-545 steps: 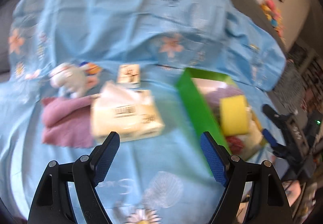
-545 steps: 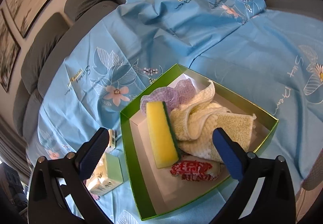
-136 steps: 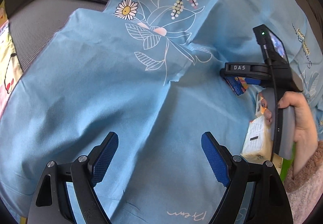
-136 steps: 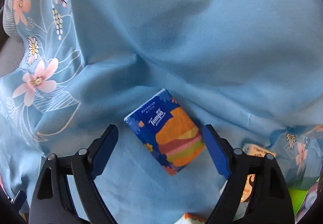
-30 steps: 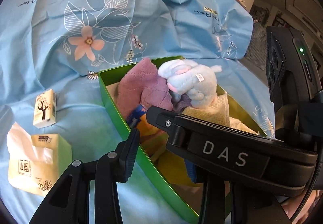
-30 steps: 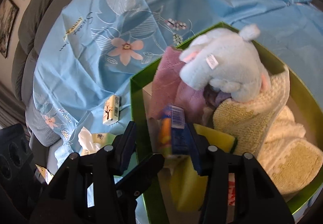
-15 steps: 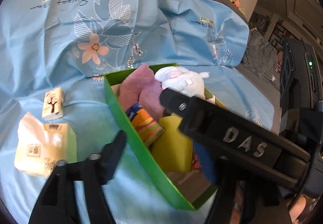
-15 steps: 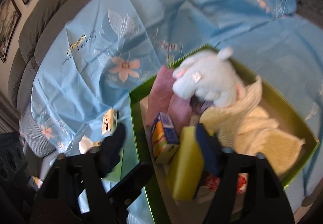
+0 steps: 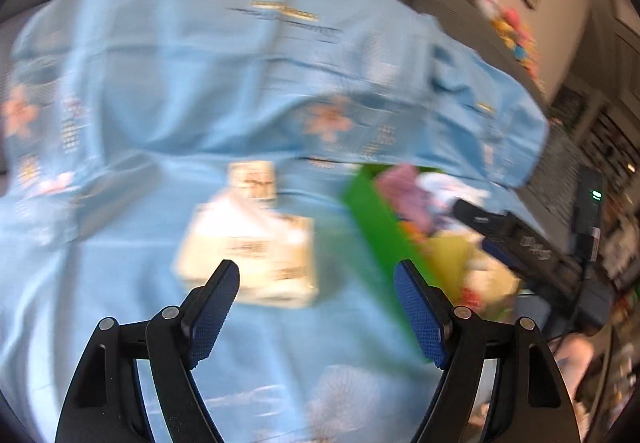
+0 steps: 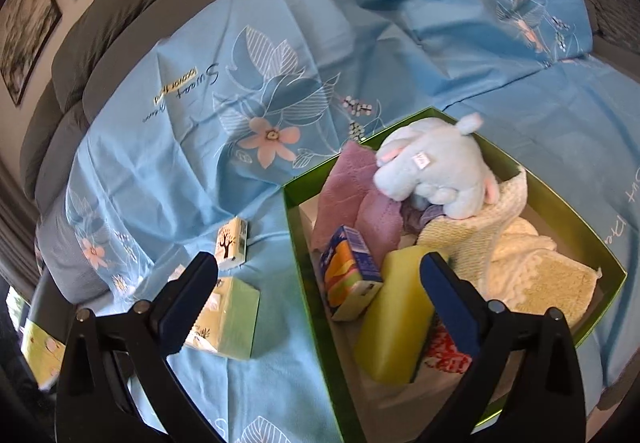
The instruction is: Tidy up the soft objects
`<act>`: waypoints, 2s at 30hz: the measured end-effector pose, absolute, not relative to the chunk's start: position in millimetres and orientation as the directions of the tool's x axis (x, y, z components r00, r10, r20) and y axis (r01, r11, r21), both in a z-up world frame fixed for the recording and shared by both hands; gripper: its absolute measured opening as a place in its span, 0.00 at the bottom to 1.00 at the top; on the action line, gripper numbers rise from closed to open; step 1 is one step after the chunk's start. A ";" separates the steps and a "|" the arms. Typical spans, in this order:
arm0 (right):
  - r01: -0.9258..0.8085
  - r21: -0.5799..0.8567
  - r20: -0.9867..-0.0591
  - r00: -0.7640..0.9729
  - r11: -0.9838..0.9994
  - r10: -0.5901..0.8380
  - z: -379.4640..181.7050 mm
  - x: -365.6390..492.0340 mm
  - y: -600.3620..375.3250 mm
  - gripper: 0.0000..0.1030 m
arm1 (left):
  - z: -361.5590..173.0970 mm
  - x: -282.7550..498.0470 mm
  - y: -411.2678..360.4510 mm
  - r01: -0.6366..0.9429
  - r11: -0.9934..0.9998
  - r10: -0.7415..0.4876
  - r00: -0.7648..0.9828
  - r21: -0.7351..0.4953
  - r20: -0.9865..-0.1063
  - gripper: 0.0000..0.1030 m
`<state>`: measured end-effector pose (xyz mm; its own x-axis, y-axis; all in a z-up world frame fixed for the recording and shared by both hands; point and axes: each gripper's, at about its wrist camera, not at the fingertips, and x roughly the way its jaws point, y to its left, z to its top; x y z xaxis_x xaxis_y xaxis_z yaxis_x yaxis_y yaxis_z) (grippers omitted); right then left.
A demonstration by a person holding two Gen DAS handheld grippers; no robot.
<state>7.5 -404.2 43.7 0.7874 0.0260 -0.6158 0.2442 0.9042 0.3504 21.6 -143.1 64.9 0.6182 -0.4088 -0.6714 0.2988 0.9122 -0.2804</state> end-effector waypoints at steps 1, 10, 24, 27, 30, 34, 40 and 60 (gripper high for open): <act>0.240 0.343 -0.617 0.786 0.908 0.026 43.7 8.4 -400.1 0.98 | 62.0 22.5 -127.4 0.272 0.921 -0.390 0.631 -0.279 -0.671 0.78; 0.163 0.199 -0.674 0.738 0.966 0.014 40.2 26.7 -340.0 0.98 | 20.2 44.1 -22.2 -0.050 0.931 -0.250 0.632 -0.361 -0.734 0.78; 0.074 0.145 -0.892 0.441 0.987 0.098 -6.8 201.9 -236.3 0.96 | 2.2 55.5 25.5 -0.213 0.930 -0.125 0.586 -0.301 -0.801 0.78; 0.118 0.083 -0.922 0.385 0.990 0.032 -30.0 233.9 -227.0 0.90 | 1.5 57.9 26.4 -0.204 0.935 -0.129 0.569 -0.291 -0.812 0.78; 0.132 -0.026 -0.928 0.364 0.991 -0.073 -47.5 251.8 -221.9 0.88 | 0.5 59.8 37.8 -0.240 0.925 -0.117 0.558 -0.295 -0.821 0.78; 0.145 -0.007 -0.950 0.308 0.989 -0.052 -65.1 266.1 -222.7 0.81 | -0.5 59.7 54.2 -0.271 0.905 -0.128 0.562 -0.329 -0.817 0.78; 0.132 -0.072 -0.934 0.339 0.989 -0.113 -66.5 265.0 -218.0 0.50 | -1.9 57.5 69.2 -0.314 0.877 -0.139 0.561 -0.365 -0.816 0.78; -0.281 0.157 -0.859 0.434 0.947 0.272 3.9 124.5 -88.6 0.49 | -1.6 36.8 94.0 -0.337 0.885 -0.099 0.538 -0.321 -0.837 0.78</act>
